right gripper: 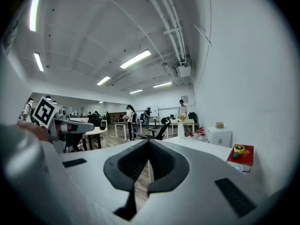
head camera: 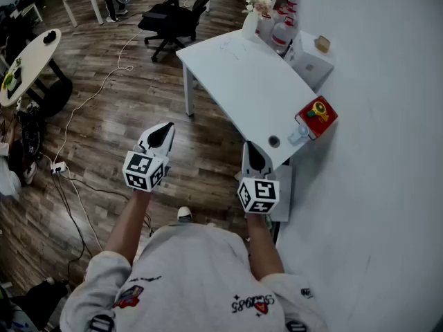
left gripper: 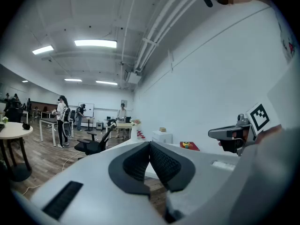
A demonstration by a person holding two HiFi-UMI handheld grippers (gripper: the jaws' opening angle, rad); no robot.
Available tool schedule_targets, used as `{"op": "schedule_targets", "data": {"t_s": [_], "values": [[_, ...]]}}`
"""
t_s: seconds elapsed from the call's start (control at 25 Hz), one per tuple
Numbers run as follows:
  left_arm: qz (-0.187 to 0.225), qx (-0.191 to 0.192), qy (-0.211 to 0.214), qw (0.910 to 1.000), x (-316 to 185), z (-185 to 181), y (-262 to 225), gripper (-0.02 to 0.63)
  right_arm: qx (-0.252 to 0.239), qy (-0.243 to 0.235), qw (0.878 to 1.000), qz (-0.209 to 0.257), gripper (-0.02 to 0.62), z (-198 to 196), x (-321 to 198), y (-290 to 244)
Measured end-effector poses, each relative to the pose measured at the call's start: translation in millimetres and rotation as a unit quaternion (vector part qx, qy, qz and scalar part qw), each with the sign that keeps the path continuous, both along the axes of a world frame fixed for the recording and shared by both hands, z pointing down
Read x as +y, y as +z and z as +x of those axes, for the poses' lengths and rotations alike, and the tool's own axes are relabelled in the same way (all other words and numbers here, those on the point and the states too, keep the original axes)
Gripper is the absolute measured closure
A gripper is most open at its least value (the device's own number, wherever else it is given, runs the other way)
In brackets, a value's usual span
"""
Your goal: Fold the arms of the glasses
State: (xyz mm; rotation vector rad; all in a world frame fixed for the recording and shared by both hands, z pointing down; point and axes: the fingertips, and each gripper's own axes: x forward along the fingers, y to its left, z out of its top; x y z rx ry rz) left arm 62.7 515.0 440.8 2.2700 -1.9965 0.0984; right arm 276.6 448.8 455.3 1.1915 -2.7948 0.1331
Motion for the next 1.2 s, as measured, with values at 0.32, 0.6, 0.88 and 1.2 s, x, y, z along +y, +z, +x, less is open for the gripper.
{"op": "schedule_targets", "data": {"t_s": [0.32, 0.6, 0.88, 1.2], "values": [[-0.009, 0.007, 0.007, 0.9999, 1.6, -19.9, 13.5, 0.478, -0.015, 0.014, 0.999, -0.025, 0.594, -5.6, 0.1, 12.0], [-0.012, 0.051, 0.006, 0.9986, -2.0, -41.6, 26.9, 0.277, -0.018, 0.013, 1.0, -0.005, 0.34, -31.1, -2.1, 14.3], [-0.015, 0.055, 0.009, 0.9983, 5.4, -71.4, 33.3, 0.247, -0.011, 0.007, 1.0, 0.007, 0.215, -71.0, 9.1, 17.5], [-0.023, 0.065, 0.011, 0.9976, -1.1, -87.8, 43.2, 0.247, -0.009, 0.008, 1.0, -0.003, 0.216, -91.7, 2.4, 29.7]]}}
